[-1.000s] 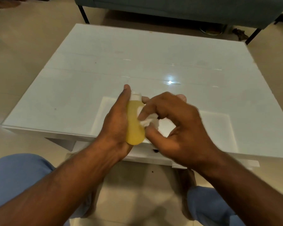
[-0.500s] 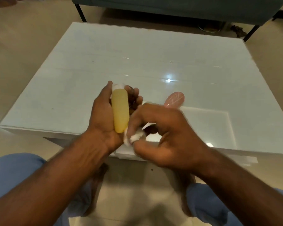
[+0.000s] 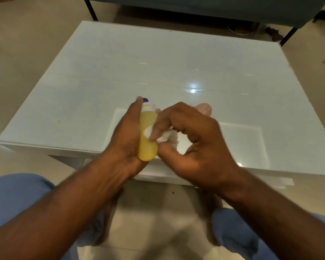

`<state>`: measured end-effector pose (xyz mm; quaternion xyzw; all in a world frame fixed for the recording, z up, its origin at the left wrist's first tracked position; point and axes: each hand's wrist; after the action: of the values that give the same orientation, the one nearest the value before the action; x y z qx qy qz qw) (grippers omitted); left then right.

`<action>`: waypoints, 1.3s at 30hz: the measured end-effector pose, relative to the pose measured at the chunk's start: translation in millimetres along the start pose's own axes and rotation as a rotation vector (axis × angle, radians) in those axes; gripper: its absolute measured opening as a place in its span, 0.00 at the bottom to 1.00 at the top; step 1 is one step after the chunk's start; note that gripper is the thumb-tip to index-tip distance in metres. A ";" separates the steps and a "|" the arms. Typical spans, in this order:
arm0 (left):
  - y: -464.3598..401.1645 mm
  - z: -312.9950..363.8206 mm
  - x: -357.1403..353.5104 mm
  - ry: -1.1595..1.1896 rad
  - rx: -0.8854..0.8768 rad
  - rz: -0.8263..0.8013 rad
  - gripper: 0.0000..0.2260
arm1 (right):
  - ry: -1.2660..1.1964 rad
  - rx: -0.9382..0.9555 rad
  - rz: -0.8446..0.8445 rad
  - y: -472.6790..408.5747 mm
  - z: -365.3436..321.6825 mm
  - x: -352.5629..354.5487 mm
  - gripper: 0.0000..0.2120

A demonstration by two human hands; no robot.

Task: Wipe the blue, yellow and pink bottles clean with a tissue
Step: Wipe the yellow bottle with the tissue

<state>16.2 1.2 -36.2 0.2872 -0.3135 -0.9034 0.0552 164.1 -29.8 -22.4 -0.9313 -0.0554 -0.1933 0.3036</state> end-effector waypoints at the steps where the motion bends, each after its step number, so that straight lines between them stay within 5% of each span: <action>1: -1.3 3.0 1.6 0.039 0.017 0.003 0.20 | -0.015 0.037 -0.035 0.4 -0.7 -1.6 0.10; 8: 2.8 -6.1 -4.5 -0.021 -0.026 -0.024 0.23 | 0.000 -0.190 0.132 -7.0 10.7 12.4 0.09; 14: -5.8 6.1 1.2 0.093 -0.038 -0.014 0.20 | -0.013 -0.038 -0.043 1.6 2.0 5.3 0.08; 20: 0.4 -8.3 -4.8 -0.059 -0.098 -0.021 0.24 | -0.058 -0.213 0.125 -4.1 10.3 13.6 0.08; 26: -8.6 3.6 2.9 0.056 -0.022 0.015 0.20 | -0.027 -0.087 -0.045 3.0 4.2 6.1 0.07; 32: -4.5 -10.0 -0.4 -0.148 -0.138 0.088 0.22 | 0.016 -0.223 0.096 -2.7 12.4 13.0 0.08; 39: -3.8 5.5 3.3 -0.010 -0.087 0.043 0.21 | 0.044 -0.127 -0.036 2.4 7.2 7.1 0.07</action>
<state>10.7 6.3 -36.6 0.2733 -0.2802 -0.9162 0.0857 173.5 -27.6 -26.2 -0.9430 -0.0533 -0.2224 0.2416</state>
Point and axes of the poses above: each hand's wrist, its own y-axis away from the middle knuckle, its own x-axis out of the back of the hand, z = x × y, and after that the axes turned 9 degrees about z, right-handed
